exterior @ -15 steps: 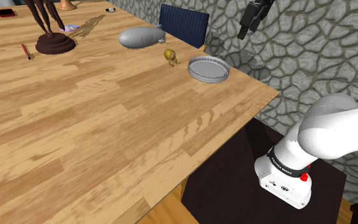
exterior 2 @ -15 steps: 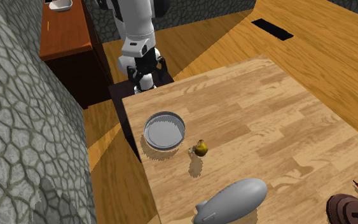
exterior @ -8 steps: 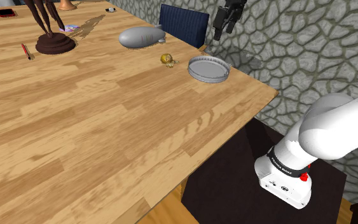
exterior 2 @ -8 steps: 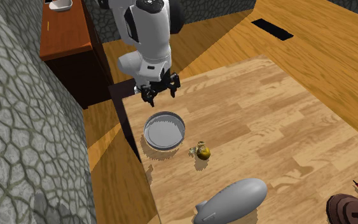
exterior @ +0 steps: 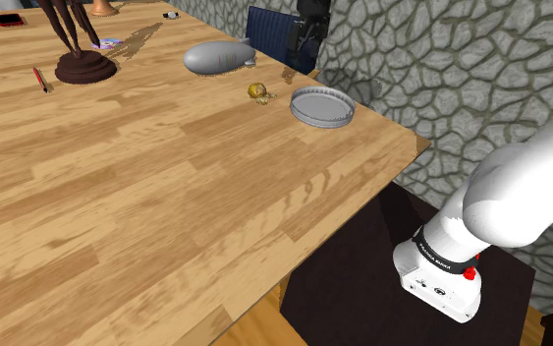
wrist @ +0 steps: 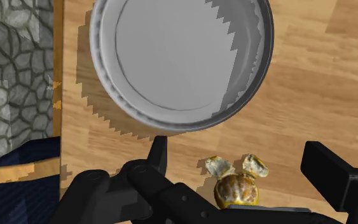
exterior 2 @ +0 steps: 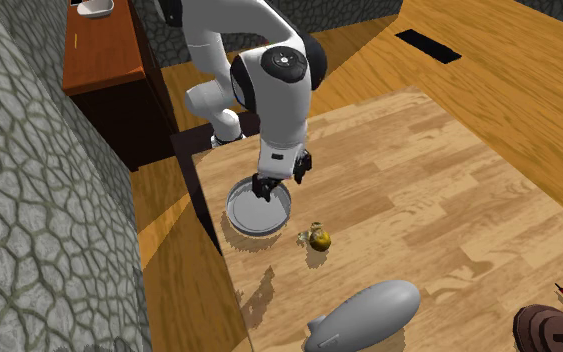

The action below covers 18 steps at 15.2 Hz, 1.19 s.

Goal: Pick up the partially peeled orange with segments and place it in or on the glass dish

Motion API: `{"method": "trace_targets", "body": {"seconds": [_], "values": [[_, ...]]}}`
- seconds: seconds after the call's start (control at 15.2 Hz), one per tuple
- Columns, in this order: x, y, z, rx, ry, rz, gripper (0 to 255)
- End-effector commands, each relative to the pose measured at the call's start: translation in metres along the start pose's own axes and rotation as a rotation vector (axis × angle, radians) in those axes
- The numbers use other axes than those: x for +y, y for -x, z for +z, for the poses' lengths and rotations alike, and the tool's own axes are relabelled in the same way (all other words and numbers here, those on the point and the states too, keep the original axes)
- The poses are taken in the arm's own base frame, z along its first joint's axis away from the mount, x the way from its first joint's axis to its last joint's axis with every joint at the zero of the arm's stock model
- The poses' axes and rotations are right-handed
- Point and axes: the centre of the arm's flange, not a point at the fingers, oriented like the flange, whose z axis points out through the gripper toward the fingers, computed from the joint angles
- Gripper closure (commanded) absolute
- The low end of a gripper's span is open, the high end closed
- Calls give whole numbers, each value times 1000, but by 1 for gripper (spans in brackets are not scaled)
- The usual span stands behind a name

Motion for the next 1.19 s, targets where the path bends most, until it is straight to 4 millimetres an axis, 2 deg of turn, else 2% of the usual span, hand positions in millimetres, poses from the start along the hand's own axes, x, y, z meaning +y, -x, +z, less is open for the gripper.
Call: {"method": "trace_targets", "body": {"seconds": [0.0, 0.4, 0.46, 0.92, 1.12], "values": [[-2, -28, 9, -16, -5, -7, 0], [-14, -106, 43, -66, -21, -29, 0], [-14, -106, 44, -66, -21, -29, 0], [-15, -103, 83, -66, -21, -29, 0], [-15, -103, 83, -66, -21, -29, 0]]}}
